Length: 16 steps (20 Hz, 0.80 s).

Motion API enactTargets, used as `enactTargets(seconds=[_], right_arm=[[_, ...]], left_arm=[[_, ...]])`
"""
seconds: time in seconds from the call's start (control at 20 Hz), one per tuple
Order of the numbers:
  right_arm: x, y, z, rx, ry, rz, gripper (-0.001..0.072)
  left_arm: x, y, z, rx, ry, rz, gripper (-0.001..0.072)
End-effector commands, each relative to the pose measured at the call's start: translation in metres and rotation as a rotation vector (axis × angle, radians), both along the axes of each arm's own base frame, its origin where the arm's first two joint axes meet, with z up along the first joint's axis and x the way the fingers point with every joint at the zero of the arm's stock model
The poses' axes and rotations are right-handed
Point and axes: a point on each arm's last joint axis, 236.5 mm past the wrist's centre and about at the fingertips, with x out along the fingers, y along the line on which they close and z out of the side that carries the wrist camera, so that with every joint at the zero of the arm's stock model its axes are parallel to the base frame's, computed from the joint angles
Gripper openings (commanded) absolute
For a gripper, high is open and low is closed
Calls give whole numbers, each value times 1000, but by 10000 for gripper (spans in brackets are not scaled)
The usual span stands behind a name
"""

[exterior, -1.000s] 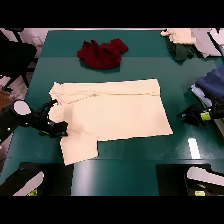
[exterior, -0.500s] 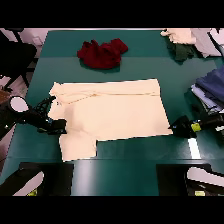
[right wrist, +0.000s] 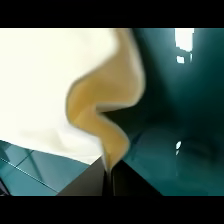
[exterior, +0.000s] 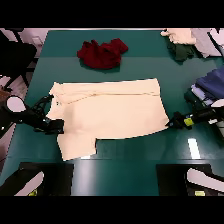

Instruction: Fold the shirts.

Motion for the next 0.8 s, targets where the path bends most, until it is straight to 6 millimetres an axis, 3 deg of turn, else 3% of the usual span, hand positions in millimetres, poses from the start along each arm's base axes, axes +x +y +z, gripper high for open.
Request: enactTargets(seconds=[0.0, 0.15, 0.25, 0.45, 0.75], right_arm=[[32, 9, 48, -53, -164, 20, 17], [72, 21, 84, -109, -326, 1, 16], [94, 28, 92, -123, -369, -7, 17], [124, 43, 73, -117, -343, 24, 17], [164, 38, 55, -138, -354, -46, 17]], left_arm=[[9, 27, 23, 114, -67, 22, 26], [32, 38, 44, 156, -173, 55, 25], [45, 45, 46, 183, -224, 88, 25], [83, 64, 54, 242, -373, 181, 25], [162, 72, 57, 234, -603, 284, 25]])
